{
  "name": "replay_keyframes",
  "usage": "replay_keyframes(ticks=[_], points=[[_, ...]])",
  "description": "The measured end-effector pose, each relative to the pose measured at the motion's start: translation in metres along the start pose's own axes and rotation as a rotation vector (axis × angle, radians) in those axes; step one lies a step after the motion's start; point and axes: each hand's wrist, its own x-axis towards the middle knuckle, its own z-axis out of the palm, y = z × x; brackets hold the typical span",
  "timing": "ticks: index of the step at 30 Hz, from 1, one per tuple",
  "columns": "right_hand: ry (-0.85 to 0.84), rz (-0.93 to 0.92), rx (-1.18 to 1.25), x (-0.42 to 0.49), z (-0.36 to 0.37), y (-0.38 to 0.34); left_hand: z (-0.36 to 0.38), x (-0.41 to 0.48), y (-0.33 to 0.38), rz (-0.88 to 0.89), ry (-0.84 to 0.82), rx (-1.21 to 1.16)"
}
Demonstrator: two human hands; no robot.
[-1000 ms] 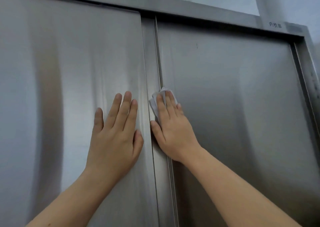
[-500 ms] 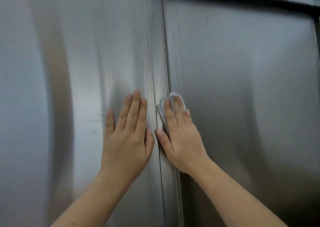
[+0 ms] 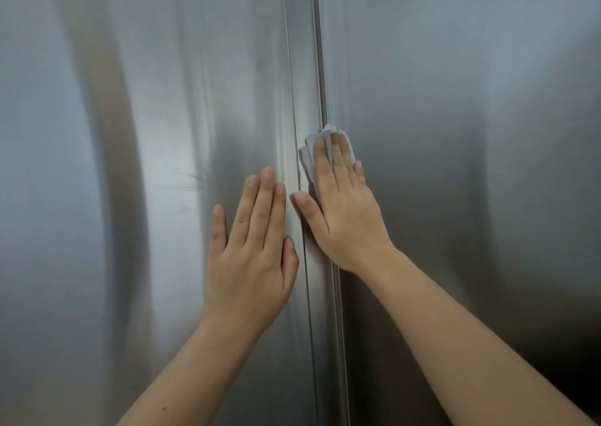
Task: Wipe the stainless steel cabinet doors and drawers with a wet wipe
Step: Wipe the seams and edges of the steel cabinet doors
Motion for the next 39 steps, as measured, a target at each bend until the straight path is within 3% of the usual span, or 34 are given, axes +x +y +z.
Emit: replay_keyframes(ticks=[8, 14, 19, 24, 30, 39], points=[[-0.069, 0.042, 0.029, -0.100, 0.030, -0.010, -0.006, -0.037, 0.004, 0.030, -0.075, 0.010], [-0.159, -0.046, -0.051, -0.062, 0.011, 0.005, -0.010, -0.039, 0.003, 0.041, -0.142, 0.016], [-0.101, -0.012, 0.004, -0.057, 0.013, -0.001, -0.011, -0.041, 0.010, -0.006, -0.140, -0.013], [-0.087, 0.016, 0.048, -0.122, 0.037, -0.006, -0.011, -0.061, 0.016, 0.027, -0.171, -0.007], [-0.203, 0.069, 0.013, -0.214, 0.067, -0.016, -0.013, -0.092, 0.023, 0.087, -0.200, -0.007], [-0.106, 0.059, 0.065, -0.173, 0.054, -0.013, -0.013, -0.114, 0.029, 0.062, -0.214, -0.070]])
